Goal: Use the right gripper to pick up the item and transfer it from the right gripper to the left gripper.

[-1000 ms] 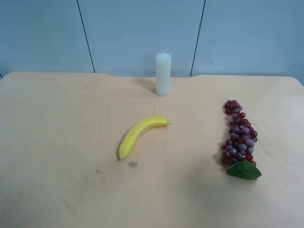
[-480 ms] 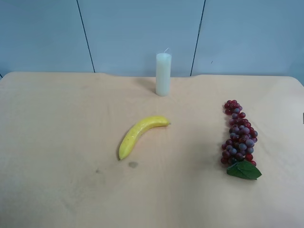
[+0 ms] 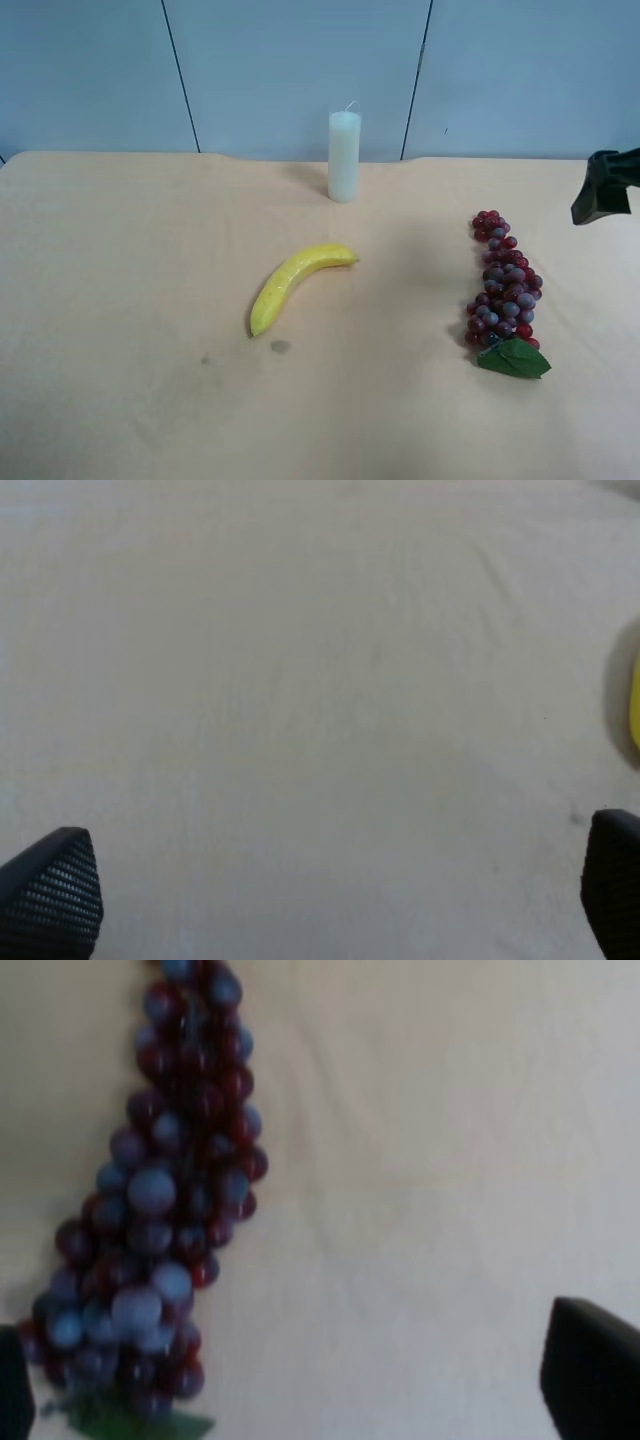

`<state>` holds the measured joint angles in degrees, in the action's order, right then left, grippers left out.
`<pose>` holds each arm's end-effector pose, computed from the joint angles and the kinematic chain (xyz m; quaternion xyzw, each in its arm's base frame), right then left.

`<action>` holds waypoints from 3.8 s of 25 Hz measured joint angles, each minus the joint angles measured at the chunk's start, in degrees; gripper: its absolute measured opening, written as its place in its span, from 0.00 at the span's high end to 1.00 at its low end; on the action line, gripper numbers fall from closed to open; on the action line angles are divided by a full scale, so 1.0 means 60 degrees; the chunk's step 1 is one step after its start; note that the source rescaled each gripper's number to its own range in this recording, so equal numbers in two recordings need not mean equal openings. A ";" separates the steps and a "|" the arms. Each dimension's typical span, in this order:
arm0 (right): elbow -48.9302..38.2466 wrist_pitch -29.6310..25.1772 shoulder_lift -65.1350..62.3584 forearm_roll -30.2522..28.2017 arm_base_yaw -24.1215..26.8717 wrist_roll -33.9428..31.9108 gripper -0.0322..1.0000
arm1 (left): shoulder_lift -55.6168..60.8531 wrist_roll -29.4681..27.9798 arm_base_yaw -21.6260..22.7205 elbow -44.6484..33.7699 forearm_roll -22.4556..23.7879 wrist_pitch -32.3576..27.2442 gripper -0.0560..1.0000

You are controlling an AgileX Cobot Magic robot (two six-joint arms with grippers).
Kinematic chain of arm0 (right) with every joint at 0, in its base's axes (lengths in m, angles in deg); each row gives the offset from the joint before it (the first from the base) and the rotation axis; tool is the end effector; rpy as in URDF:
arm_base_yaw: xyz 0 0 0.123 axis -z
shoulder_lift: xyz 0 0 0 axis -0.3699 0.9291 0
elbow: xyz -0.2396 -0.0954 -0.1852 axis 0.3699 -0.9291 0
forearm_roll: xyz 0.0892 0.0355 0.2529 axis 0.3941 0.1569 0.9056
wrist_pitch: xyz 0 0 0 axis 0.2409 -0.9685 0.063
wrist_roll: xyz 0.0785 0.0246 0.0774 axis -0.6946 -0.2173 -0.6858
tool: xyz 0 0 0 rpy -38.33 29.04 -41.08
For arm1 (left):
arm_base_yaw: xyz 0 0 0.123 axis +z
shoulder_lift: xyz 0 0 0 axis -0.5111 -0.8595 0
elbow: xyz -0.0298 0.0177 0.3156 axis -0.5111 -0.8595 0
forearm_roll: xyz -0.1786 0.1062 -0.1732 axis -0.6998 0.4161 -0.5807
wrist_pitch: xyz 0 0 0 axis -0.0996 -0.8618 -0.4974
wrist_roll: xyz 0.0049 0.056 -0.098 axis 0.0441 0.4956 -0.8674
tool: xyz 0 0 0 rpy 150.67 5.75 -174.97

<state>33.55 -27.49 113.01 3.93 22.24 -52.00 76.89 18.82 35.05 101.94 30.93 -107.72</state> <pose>0.2463 -0.0091 0.2835 0.0605 0.9715 -0.0192 0.2286 -0.0021 -0.0117 0.2804 0.0142 0.8472 -0.0115 0.5309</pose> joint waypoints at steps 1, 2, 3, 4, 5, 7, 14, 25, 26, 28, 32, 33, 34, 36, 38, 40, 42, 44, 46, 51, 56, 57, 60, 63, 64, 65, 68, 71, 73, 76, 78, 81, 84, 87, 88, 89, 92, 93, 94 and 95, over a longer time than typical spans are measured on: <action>0.0233 -0.0011 0.0363 0.0064 0.0143 0.0000 0.00 | 0.0000 0.0000 0.0000 0.0000 0.0000 0.0000 0.06; 0.0538 -0.0028 0.0860 0.0129 0.0290 0.0010 0.00 | 0.0000 0.0000 0.0000 0.0000 0.0000 0.0000 0.06; 0.0745 -0.0087 0.1201 0.0169 0.0398 0.0036 0.00 | 0.0000 0.0000 0.0000 0.0000 0.0000 0.0000 0.06; 0.0980 -0.0198 0.1601 0.0211 0.0501 0.0116 0.00 | 0.0000 0.0000 0.0000 0.0000 0.0000 0.0000 0.06; 0.1153 -0.0277 0.1983 0.0271 0.0584 0.0233 0.00 | 0.0000 0.0000 0.0000 0.0000 0.0000 0.0000 0.06; 0.1510 -0.0282 0.2637 0.0456 0.0618 0.0385 0.00 | 0.0000 0.0000 0.0000 0.0000 0.0000 0.0000 0.06; 0.2459 -0.0192 0.4649 0.0824 0.0618 0.0703 0.00 | 0.0000 0.0000 0.0000 0.0000 0.0000 0.0000 0.06; 0.2655 0.1244 0.6034 0.1636 0.0618 0.1181 0.00 | 0.0000 0.0000 0.0000 0.0000 0.0000 0.0000 0.06; 0.2655 0.1378 0.6112 0.1640 0.0618 0.1181 0.00 | 0.0000 0.0000 0.0000 0.0000 0.0000 0.0000 0.06; 0.2655 0.1550 0.6274 0.1640 0.0618 0.1181 0.00 | 0.0000 0.0000 0.0000 0.0000 0.0000 0.0000 0.06; 0.2662 0.1597 0.6533 0.1640 0.0618 0.1158 0.00 | 0.0000 0.0000 0.0000 0.0000 0.0000 0.0000 0.06; 0.2662 0.1637 0.6571 0.1640 0.0607 0.1133 0.00 | 0.0000 0.0000 0.0000 0.0000 0.0000 0.0000 0.06; 0.2662 0.1714 0.6614 0.1631 0.0571 0.1113 0.00 | 0.0000 0.0000 0.0000 0.0000 0.0000 0.0000 0.06; 0.2662 0.1911 0.6653 0.1606 0.0375 0.1088 0.00 | 0.0000 0.0000 0.0000 0.0000 0.0000 0.0000 0.06; 0.2710 0.1997 0.6753 0.1503 0.0103 0.0896 0.00 | 0.0000 0.0000 0.0000 0.0000 0.0000 0.0000 0.06; 0.2925 0.1957 0.6959 0.1190 -0.0160 0.0467 0.00 | 0.0000 0.0000 0.0000 0.0000 0.0000 0.0000 0.06; 0.3187 0.1734 0.7206 0.0934 -0.0284 0.0058 0.00 | 0.0000 0.0000 0.0000 0.0000 0.0000 0.0000 0.06; 0.3510 0.1511 0.7435 0.0861 -0.0311 -0.0146 0.00 | 0.0000 0.0000 0.0000 0.0000 0.0000 0.0000 0.06; 0.3726 0.1393 0.7557 0.0851 -0.0311 -0.0172 0.00 | 0.0000 0.0000 0.0000 0.0000 0.0000 0.0009 0.06; 0.3888 0.1113 0.7739 0.0851 -0.0311 -0.0212 0.00 | 0.0000 0.0000 0.0000 0.0000 0.0000 0.0009 0.06; 0.3888 0.1014 0.8059 0.0829 -0.0311 -0.0204 0.00 | 0.0000 0.0000 0.0000 0.0000 0.0000 0.0009 0.06; 0.3888 0.1022 0.8059 0.0769 -0.0311 -0.0170 0.00 | 0.0000 0.0000 0.0000 0.0000 0.0000 0.0009 0.06; 0.3888 0.1046 0.8059 0.0689 -0.0311 -0.0144 0.01 | 0.0000 0.0000 0.0000 0.0000 0.0000 0.0009 0.06; 0.3888 0.1116 0.8059 0.0648 -0.0311 -0.0144 0.06 | 0.0000 0.0000 0.0000 0.0000 0.0000 0.0009 0.06; 0.3888 0.1163 0.8059 0.0637 -0.0311 -0.0144 0.07 | 0.0000 0.0000 0.0000 0.0000 0.0000 0.0009 0.06; 0.3888 0.1219 0.8059 0.0633 -0.0311 -0.0144 0.09 | 0.0000 0.0000 0.0000 0.0000 0.0000 0.0009 0.06; 0.3888 0.1282 0.8083 0.0626 -0.0311 -0.0144 0.11 | 0.0000 0.0000 0.0000 0.0000 0.0000 0.0009 0.06; 0.3888 0.1316 0.8141 0.0626 -0.0311 -0.0144 0.12 | 0.0000 0.0000 0.0000 0.0000 0.0000 0.0009 0.06; 0.3888 0.1325 0.8204 0.0626 -0.0311 -0.0144 0.14 | 0.0000 0.0000 0.0000 0.0000 0.0000 0.0009 0.06; 0.3888 0.1342 0.8215 0.0626 -0.0311 -0.0144 0.24 | 0.0000 0.0000 0.0000 0.0000 0.0000 0.0009 0.06; 0.3888 0.1342 0.8215 0.0609 -0.0311 -0.0144 0.36 | 0.0000 0.0000 0.0000 0.0000 0.0000 0.0009 0.06; 0.3888 0.1393 0.8215 0.0609 -0.0311 -0.0144 0.52 | 0.0000 0.0000 0.0000 0.0000 0.0000 0.0009 0.06; 0.3890 0.1541 0.8215 0.0590 -0.0311 -0.0144 0.62 | 0.0000 0.0000 0.0000 0.0000 0.0000 0.0009 0.06; 0.3898 0.1577 0.8215 0.0548 -0.0311 -0.0144 0.65 | 0.0000 0.0000 0.0000 0.0000 0.0000 0.0009 0.06; 0.3898 0.1577 0.8215 0.0525 -0.0311 -0.0144 0.65 | 0.0000 0.0000 0.0000 0.0000 0.0000 0.0009 0.06; 0.3898 0.1587 0.8215 0.0485 -0.0311 -0.0144 0.65 | 0.0000 0.0000 0.0000 0.0000 0.0000 0.0009 0.06; 0.3898 0.1606 0.8215 0.0389 -0.0311 -0.0144 0.68 | 0.0000 0.0000 0.0000 0.0000 0.0000 0.0009 0.06; 0.3898 0.1635 0.8215 0.0381 -0.0311 -0.0144 0.70 | 0.0000 0.0000 0.0000 0.0000 0.0000 0.0009 0.06; 0.3898 0.1669 0.8215 0.0381 -0.0311 -0.0144 0.72 | 0.0000 0.0000 0.0000 0.0000 0.0000 0.0009 0.06; 0.3898 0.1707 0.8215 0.0353 -0.0311 -0.0144 0.75 | 0.0000 0.0000 0.0000 0.0000 0.0000 0.0009 0.06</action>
<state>56.94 -17.25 162.30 6.05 20.38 -52.86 76.89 18.82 35.05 101.94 30.93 -107.66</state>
